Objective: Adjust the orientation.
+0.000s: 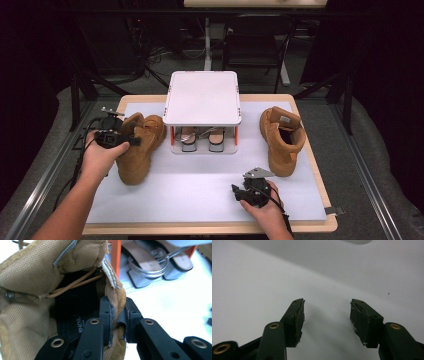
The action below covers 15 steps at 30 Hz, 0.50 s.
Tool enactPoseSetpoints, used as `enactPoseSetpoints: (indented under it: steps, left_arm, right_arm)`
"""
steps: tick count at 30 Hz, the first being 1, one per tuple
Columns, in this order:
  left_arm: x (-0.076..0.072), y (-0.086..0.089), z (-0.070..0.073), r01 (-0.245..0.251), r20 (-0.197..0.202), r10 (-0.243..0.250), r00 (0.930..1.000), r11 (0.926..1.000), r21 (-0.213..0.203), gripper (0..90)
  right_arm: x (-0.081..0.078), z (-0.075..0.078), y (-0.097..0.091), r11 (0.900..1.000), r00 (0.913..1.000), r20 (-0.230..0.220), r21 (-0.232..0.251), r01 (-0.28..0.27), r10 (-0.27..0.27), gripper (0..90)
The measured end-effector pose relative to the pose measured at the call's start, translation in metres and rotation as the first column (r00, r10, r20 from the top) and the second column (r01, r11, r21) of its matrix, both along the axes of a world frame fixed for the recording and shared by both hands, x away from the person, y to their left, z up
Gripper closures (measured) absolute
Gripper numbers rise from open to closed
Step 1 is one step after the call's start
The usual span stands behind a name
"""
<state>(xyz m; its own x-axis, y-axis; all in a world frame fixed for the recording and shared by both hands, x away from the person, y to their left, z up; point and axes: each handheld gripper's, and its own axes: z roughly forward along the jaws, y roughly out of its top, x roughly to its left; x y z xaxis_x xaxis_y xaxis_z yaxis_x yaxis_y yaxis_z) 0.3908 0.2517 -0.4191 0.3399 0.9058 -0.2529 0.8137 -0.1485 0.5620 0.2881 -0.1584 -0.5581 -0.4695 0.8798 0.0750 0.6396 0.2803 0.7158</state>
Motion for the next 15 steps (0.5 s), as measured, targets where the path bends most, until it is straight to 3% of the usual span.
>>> enactPoseSetpoints:
  steps: [9,15]
  left_arm:
    - [0.003,-0.008,-0.004,0.011,0.003,-0.011,0.9999,0.9998,-0.018,79.5]
    - [0.000,-0.016,-0.009,0.030,0.011,-0.030,0.9995,0.9995,0.014,78.8]
  right_arm:
    - [0.000,0.000,-0.001,1.0000,1.0000,0.003,0.000,0.000,0.000,44.6]
    - [0.000,0.000,-0.001,1.0000,1.0000,0.002,-0.002,0.001,-0.001,44.6]
